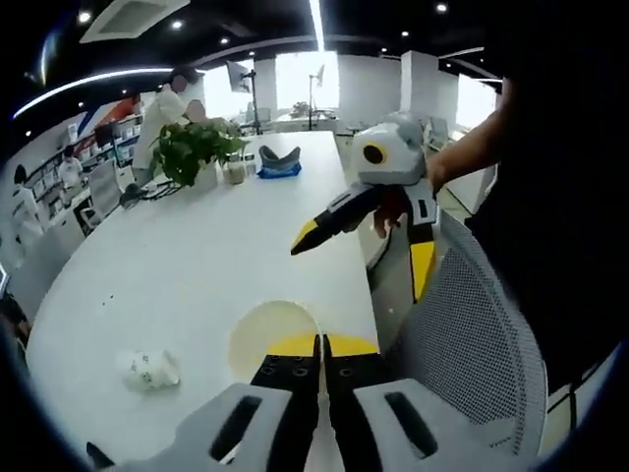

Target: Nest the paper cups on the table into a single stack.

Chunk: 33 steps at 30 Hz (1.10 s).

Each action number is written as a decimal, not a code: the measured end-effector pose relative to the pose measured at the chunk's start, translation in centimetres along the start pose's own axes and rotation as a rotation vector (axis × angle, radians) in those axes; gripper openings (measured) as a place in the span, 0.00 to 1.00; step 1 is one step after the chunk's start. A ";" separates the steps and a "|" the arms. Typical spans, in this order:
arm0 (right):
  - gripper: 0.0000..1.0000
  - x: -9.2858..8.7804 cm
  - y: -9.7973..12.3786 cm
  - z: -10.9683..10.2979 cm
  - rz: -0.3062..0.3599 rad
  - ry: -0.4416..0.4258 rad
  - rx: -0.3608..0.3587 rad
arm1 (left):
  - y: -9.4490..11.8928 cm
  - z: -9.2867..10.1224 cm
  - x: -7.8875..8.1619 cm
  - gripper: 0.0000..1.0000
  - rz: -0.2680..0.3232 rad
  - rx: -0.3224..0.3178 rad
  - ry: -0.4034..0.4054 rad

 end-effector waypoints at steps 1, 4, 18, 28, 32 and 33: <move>1.00 0.0 0.0 0.0 -0.001 0.000 -0.002 | -0.2 0.0 -0.2 0.00 -0.007 -0.002 -0.006; 0.99 -0.1 0.1 0.1 -0.003 0.002 -0.005 | -0.6 0.1 -0.4 0.00 -0.018 -0.004 -0.020; 0.98 -0.3 0.3 0.0 -0.012 0.008 -0.009 | -2.2 0.6 -1.2 0.00 -0.068 -0.012 -0.068; 0.97 -0.4 0.3 0.0 -0.025 0.016 -0.004 | -3.1 1.1 -2.1 0.00 -0.079 -0.027 -0.059; 0.97 -0.5 0.3 -0.1 -0.028 0.016 -0.003 | -3.4 1.1 -2.3 0.00 -0.071 -0.035 -0.042; 0.97 -0.5 0.3 0.0 -0.029 0.017 -0.004 | -3.4 1.1 -2.4 0.00 -0.070 -0.038 -0.037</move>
Point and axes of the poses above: the point that each gripper's makers call its tool centre point, and the gripper's own axes: y roughly backward along the fingers, z roughly to its right, x roughly out of its top, the point moved 10 cm from there along y, roughly backward along the fingers, and after that the axes turned 10 degrees about -y, right-handed, at the moved point
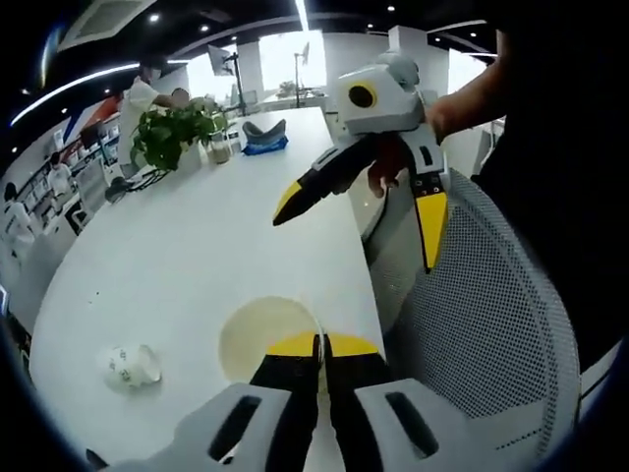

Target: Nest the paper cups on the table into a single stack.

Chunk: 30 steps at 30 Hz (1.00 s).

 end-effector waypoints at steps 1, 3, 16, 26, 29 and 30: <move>0.97 0.0 0.0 0.0 0.000 0.000 0.000 | -0.1 0.0 -0.1 0.00 0.001 -0.005 0.007; 0.97 0.0 0.0 0.0 -0.001 -0.001 -0.001 | -0.2 0.1 -0.1 0.00 0.003 -0.010 0.012; 0.96 -0.2 0.0 0.2 -0.008 0.002 -0.011 | -1.2 0.2 -0.7 0.00 0.015 -0.074 0.081; 0.95 -0.3 -0.1 0.3 -0.013 0.003 -0.017 | -1.6 0.0 -1.3 0.01 0.027 -0.098 0.114; 0.95 -0.3 -0.1 0.3 -0.014 0.005 -0.017 | -1.6 -0.1 -1.3 0.01 0.032 -0.104 0.128; 0.95 -0.3 -0.1 0.2 -0.016 0.007 -0.018 | -1.6 -0.1 -1.4 0.01 0.034 -0.106 0.131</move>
Point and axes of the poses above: the point that each gripper's makers call its tool centre point, and the gripper's own axes: y roughly backward along the fingers, z roughly to its right, x roughly out of its top, the point moved 10 cm from there along y, roughly backward along the fingers, and after that the axes turned 10 degrees about -y, right-handed, at the moved point
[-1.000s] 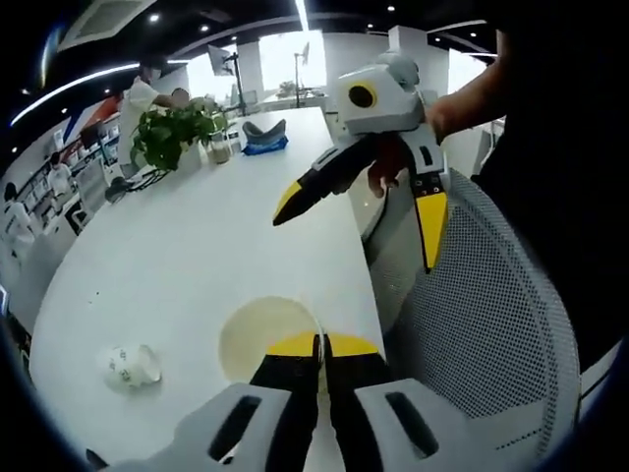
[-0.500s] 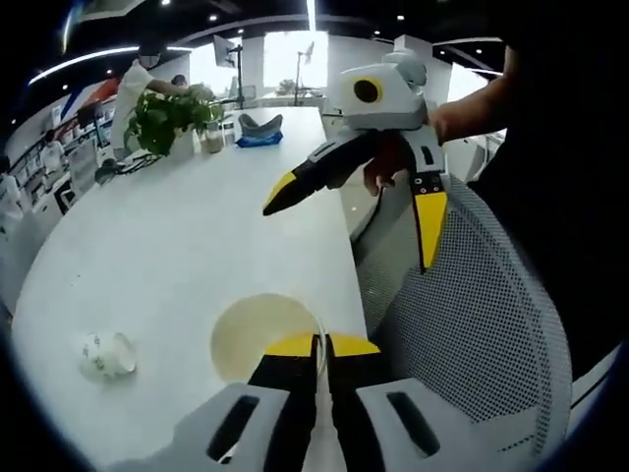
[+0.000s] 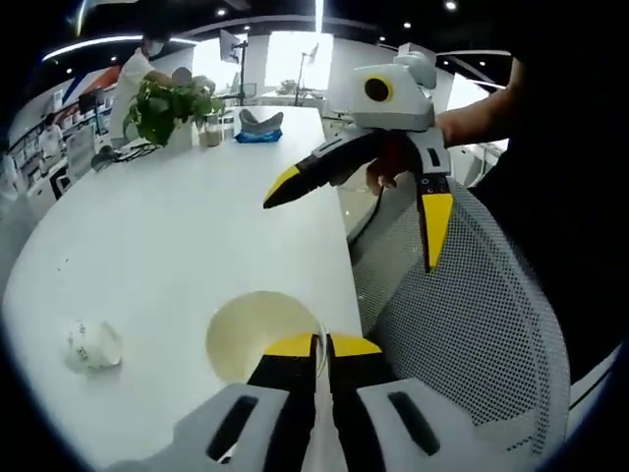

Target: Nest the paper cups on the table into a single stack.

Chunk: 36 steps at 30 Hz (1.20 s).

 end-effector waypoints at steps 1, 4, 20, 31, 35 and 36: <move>0.95 0.0 0.0 0.0 0.000 0.001 0.000 | 0.0 0.0 0.0 0.01 0.000 -0.001 0.000; 0.95 0.0 0.0 0.0 -0.002 0.003 0.000 | 0.1 0.2 0.1 0.01 0.002 -0.014 0.011; 0.96 0.0 0.0 -0.1 -0.003 0.014 -0.010 | 2.3 -0.8 0.6 0.13 0.115 0.078 0.065; 0.94 0.1 -0.3 0.6 0.005 -0.003 -0.052 | 4.6 -1.4 0.3 0.25 0.230 0.239 0.121; 0.94 0.4 -0.8 0.8 -0.007 0.012 -0.065 | 5.4 -0.7 -0.3 0.31 0.243 0.302 0.132; 0.94 0.6 -0.9 0.9 -0.006 0.018 -0.065 | 5.6 -0.6 -0.5 0.33 0.248 0.316 0.136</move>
Point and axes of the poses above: the point that each gripper's makers call its tool centre point, and the gripper's own axes: y roughly backward along the fingers, z roughly to its right, x roughly out of its top, the point moved 10 cm from there along y, roughly backward along the fingers, and after that the axes turned 10 degrees about -y, right-handed, at the moved point
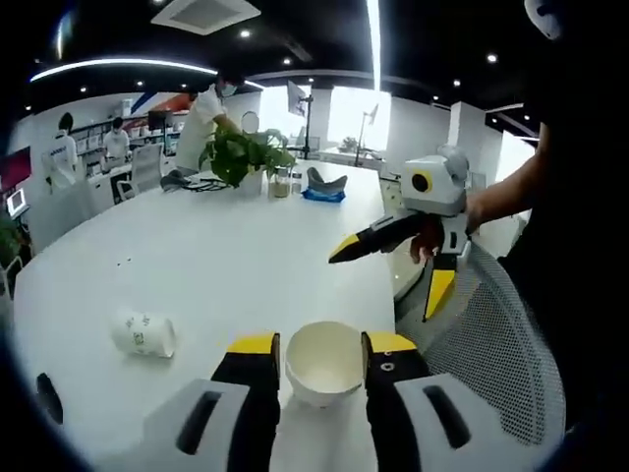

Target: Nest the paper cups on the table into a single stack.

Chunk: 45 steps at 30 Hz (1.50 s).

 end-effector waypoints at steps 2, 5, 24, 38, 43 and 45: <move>0.94 0.4 -0.3 0.1 -0.003 0.010 -0.001 | 0.6 0.1 -0.2 0.36 0.015 0.038 0.013; 0.94 1.0 -0.9 0.3 -0.009 0.033 -0.004 | 1.5 0.4 -0.5 0.39 0.030 0.098 0.015; 0.88 5.5 -7.1 2.6 -0.015 0.066 -0.039 | 5.4 5.1 -3.1 0.53 0.007 0.346 0.041; 0.85 6.3 -13.7 5.2 -0.064 0.098 -0.043 | 4.4 6.9 -6.2 0.58 -0.037 0.452 0.115; 0.81 6.9 -15.2 6.2 -0.056 0.078 -0.093 | 4.7 6.1 -6.1 0.63 0.025 0.509 0.169; 0.80 6.9 -15.7 6.4 -0.058 0.068 -0.101 | 4.8 6.0 -6.1 0.65 0.024 0.522 0.170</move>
Point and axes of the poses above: the point that each gripper's makers call its tool centre point, and the gripper's own axes: y roughly backward along the fingers, z roughly to its right, x roughly out of its top, the point moved 10 cm from there along y, roughly backward along the fingers, and after that the axes turned 10 degrees about -y, right-handed, at the moved point
